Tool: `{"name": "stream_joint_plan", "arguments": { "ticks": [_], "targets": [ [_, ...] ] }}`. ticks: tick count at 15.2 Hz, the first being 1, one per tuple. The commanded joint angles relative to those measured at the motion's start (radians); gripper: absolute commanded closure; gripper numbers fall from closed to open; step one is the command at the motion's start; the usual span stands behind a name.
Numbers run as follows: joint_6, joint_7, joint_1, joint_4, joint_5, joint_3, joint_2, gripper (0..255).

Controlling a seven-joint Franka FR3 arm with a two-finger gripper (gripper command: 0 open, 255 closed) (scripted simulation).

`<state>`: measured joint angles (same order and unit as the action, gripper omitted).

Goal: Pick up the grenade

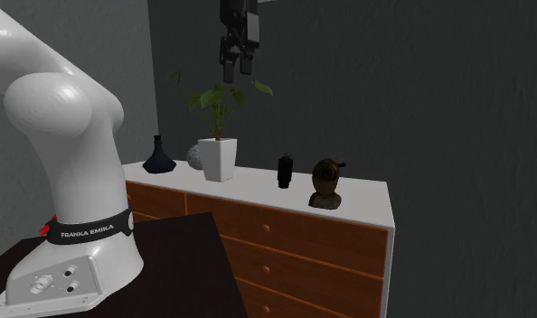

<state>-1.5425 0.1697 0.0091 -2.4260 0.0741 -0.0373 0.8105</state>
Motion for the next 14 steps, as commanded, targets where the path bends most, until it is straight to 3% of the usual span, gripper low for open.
{"name": "stream_joint_plan", "arguments": {
  "ticks": [1, 14],
  "targets": [
    [0.000, 0.000, 0.000, 0.000, 0.000, 0.000, 0.000, 0],
    [-0.292, -0.347, 0.050, 0.020, -0.175, 0.210, -0.311, 0]
  ]
}}
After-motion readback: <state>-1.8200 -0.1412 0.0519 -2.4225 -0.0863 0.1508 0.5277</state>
